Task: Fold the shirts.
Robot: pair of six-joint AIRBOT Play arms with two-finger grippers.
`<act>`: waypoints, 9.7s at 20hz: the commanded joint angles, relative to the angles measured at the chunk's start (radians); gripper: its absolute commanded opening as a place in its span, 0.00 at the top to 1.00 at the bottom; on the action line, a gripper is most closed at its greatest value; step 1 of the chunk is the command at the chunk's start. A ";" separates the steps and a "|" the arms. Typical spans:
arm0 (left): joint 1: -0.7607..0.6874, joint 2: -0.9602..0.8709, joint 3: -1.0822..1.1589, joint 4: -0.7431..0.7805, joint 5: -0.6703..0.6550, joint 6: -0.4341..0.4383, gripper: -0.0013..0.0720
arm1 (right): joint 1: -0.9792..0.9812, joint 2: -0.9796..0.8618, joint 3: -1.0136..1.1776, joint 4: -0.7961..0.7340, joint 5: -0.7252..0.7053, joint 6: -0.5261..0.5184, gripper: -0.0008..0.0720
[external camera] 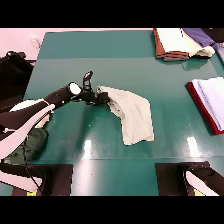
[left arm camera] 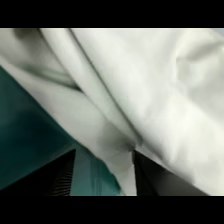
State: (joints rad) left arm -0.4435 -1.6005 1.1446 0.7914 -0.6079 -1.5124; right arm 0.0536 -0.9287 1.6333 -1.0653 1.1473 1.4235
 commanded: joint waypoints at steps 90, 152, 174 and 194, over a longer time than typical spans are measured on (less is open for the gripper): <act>0.394 0.041 0.363 0.363 -0.505 0.055 0.14 | -0.239 -0.513 0.025 -0.210 0.373 0.052 0.65; 0.418 0.480 -0.181 0.455 -0.818 0.121 0.95 | -0.238 -0.245 -0.140 -0.209 0.295 0.052 0.66; 0.630 0.516 -0.467 0.227 -0.414 0.077 0.31 | -0.238 -0.245 -0.129 -0.209 0.304 0.034 0.66; 0.529 0.384 -0.416 0.125 -0.404 0.239 0.95 | -0.360 -0.150 -0.517 -0.212 0.380 0.031 0.65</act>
State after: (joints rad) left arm 0.0998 -1.2160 0.6991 0.8848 -0.9379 -1.2938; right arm -0.2485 -1.1271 1.2572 -1.2755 1.5055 1.4567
